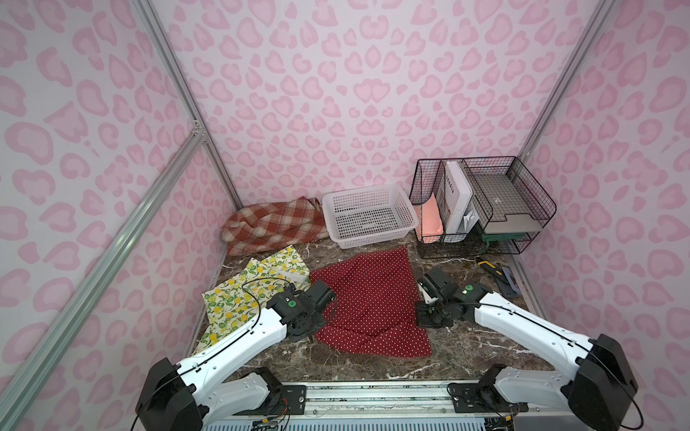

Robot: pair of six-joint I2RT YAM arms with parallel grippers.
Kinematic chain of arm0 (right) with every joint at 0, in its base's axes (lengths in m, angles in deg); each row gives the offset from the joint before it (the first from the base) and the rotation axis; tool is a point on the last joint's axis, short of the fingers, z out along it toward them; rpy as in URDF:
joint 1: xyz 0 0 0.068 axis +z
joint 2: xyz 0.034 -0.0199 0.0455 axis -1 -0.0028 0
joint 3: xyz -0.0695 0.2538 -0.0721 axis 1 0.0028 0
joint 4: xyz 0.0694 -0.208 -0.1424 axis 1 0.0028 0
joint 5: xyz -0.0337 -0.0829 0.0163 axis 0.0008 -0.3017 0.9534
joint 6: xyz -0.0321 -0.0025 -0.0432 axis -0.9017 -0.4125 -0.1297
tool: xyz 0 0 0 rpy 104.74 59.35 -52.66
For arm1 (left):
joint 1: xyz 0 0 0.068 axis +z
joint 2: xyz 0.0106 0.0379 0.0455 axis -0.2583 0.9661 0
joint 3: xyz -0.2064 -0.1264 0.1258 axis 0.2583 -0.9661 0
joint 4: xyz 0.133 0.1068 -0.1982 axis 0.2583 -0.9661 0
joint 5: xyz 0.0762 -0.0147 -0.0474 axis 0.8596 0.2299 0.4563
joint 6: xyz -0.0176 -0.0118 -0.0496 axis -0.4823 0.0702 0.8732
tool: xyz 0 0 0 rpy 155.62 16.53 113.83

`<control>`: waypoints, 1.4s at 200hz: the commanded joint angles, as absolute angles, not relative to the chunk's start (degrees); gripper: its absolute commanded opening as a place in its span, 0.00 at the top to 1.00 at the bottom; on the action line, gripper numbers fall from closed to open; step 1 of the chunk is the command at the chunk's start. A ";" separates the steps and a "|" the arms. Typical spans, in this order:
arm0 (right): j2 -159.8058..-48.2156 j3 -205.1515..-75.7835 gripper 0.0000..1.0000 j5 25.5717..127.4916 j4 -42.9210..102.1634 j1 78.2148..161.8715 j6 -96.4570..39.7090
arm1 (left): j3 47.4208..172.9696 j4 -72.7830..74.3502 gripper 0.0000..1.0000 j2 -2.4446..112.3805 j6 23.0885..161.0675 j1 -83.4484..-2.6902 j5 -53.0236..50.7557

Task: Roll up the skirts
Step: Fold the skirt at the center of the board.

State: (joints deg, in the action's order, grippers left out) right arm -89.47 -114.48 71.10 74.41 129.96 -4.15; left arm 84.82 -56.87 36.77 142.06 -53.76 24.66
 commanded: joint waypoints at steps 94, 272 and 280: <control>-120.29 -139.83 1.00 69.62 52.91 112.68 -19.20 | 103.69 -39.14 1.00 61.08 123.87 -38.91 24.84; -131.68 -148.62 0.84 69.11 46.36 108.79 -18.99 | 107.13 -28.61 0.61 72.37 121.44 -30.55 20.12; -131.40 -148.32 0.82 69.28 45.79 108.84 -18.78 | 107.16 -28.34 0.53 72.27 121.40 -30.59 20.31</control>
State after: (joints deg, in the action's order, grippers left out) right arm -131.76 -148.57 69.79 48.75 108.76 -19.32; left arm 106.45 -30.23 72.07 122.47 -30.65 20.57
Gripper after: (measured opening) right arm 0.118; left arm 0.406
